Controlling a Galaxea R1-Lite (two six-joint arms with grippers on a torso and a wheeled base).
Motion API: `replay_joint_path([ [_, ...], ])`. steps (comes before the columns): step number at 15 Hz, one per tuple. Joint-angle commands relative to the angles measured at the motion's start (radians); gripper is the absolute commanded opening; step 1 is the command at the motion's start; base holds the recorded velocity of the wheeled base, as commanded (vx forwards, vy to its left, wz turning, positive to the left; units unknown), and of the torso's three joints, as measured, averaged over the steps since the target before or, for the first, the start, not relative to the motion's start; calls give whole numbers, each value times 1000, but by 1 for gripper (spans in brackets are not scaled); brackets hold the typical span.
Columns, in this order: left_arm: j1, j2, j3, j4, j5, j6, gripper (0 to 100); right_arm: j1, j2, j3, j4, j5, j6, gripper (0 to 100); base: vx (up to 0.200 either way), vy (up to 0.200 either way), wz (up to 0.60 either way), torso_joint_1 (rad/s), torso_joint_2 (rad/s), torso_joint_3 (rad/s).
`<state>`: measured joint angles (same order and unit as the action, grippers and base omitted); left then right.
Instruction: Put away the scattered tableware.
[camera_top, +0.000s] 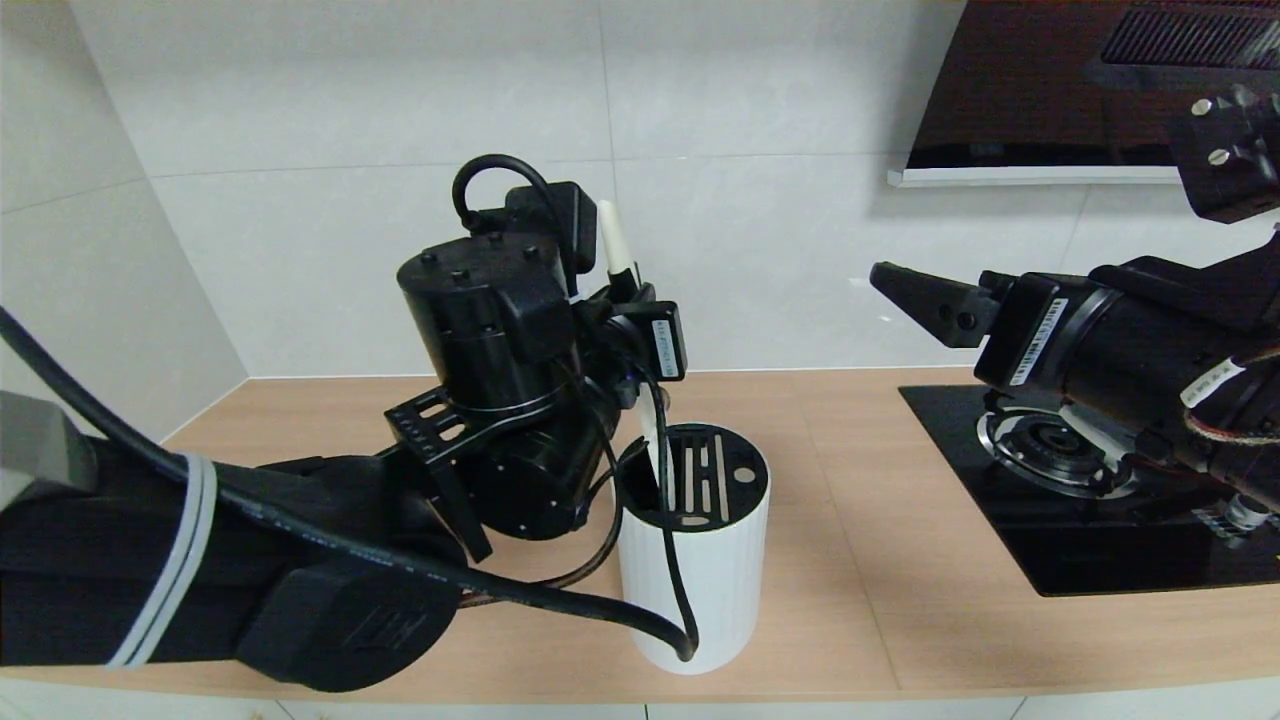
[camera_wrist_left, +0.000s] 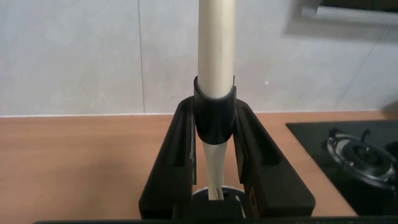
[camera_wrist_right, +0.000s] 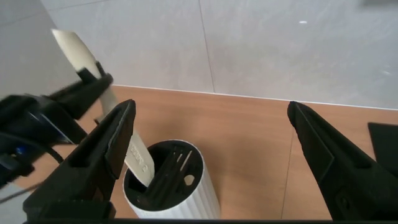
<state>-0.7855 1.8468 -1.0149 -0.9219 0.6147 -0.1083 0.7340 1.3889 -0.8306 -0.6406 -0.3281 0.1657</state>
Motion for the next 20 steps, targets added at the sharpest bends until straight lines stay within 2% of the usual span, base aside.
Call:
replay_joint_path([
  [1, -1, 23, 16, 2, 0, -1, 0, 1, 2, 1, -1, -2, 0, 100, 0, 0, 0, 0, 0, 0],
  [7, -26, 98, 47, 0, 4, -7, 0, 1, 4, 2, 1, 0, 0, 100, 0, 0, 0, 0, 0, 0],
  [11, -26, 143, 55, -2, 45, -10, 0, 1, 5, 5, 1, 0, 0, 100, 0, 0, 0, 0, 0, 0],
  [20, -37, 147, 88, -3, 42, -16, 0, 1, 4, 10, 1, 12, 0, 100, 0, 0, 0, 0, 0, 0],
])
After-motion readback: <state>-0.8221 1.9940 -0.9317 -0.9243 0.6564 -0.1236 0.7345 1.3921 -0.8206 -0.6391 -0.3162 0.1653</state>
